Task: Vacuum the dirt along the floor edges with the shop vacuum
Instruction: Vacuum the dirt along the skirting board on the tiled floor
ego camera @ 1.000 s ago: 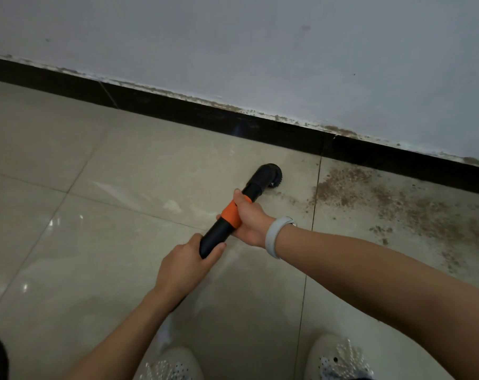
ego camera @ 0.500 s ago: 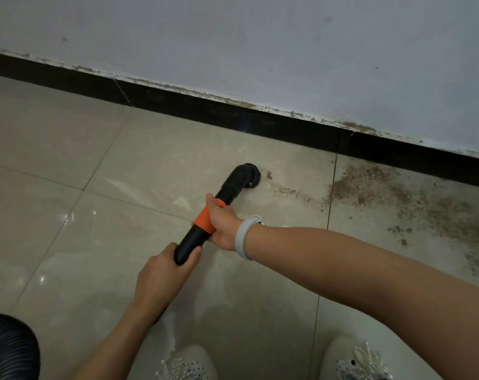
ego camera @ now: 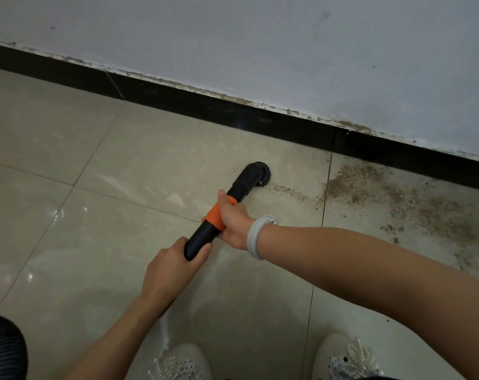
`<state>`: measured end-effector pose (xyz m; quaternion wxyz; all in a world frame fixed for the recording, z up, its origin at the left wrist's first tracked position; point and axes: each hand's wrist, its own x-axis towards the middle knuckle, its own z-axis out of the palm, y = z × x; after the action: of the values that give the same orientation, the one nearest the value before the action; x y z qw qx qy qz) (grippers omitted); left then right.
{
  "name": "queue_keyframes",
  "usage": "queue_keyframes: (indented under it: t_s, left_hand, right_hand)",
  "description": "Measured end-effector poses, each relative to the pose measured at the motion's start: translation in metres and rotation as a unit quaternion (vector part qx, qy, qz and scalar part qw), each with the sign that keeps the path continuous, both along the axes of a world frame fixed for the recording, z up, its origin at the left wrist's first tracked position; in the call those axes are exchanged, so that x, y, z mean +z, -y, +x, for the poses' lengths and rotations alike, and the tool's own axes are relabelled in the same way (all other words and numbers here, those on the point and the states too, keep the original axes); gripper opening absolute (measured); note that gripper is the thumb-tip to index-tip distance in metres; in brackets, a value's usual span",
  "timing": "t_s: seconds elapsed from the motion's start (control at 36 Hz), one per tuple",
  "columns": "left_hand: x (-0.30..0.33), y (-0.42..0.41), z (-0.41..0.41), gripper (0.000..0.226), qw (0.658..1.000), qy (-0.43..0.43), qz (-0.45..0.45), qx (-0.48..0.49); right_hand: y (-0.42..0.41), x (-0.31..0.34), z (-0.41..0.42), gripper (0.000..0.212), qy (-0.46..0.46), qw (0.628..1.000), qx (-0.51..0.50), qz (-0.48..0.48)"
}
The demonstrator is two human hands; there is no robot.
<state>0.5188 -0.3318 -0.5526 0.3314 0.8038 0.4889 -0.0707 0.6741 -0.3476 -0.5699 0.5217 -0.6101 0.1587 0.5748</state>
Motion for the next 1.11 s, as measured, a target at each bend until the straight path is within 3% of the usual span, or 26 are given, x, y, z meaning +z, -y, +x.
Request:
queue_keyframes:
  t_s: [0.22, 0.44, 0.75, 0.92, 1.11]
  left_hand:
    - [-0.006, 0.003, -0.009, 0.038, 1.0, 0.006, -0.005, 0.009]
    - [-0.006, -0.004, 0.005, 0.042, 0.993, 0.039, 0.006, 0.111]
    - [-0.009, 0.002, -0.042, 0.036, 0.992, 0.014, 0.055, 0.116]
    - [-0.008, 0.005, -0.033, 0.035, 0.989, 0.015, 0.038, 0.142]
    - [-0.009, -0.008, 0.0, 0.042, 0.994, 0.008, 0.026, 0.103]
  right_hand:
    - [0.0, -0.014, -0.01, 0.042, 0.022, 0.999, -0.001, -0.028]
    - [-0.038, 0.013, 0.003, 0.032, 0.009, 0.998, 0.061, 0.008]
    - [-0.037, -0.007, -0.045, 0.043, 0.014, 0.995, 0.099, 0.016]
    - [-0.041, -0.004, -0.039, 0.043, -0.02, 0.994, 0.108, 0.023]
    - [-0.042, 0.002, -0.006, 0.037, 0.032, 0.997, 0.064, 0.01]
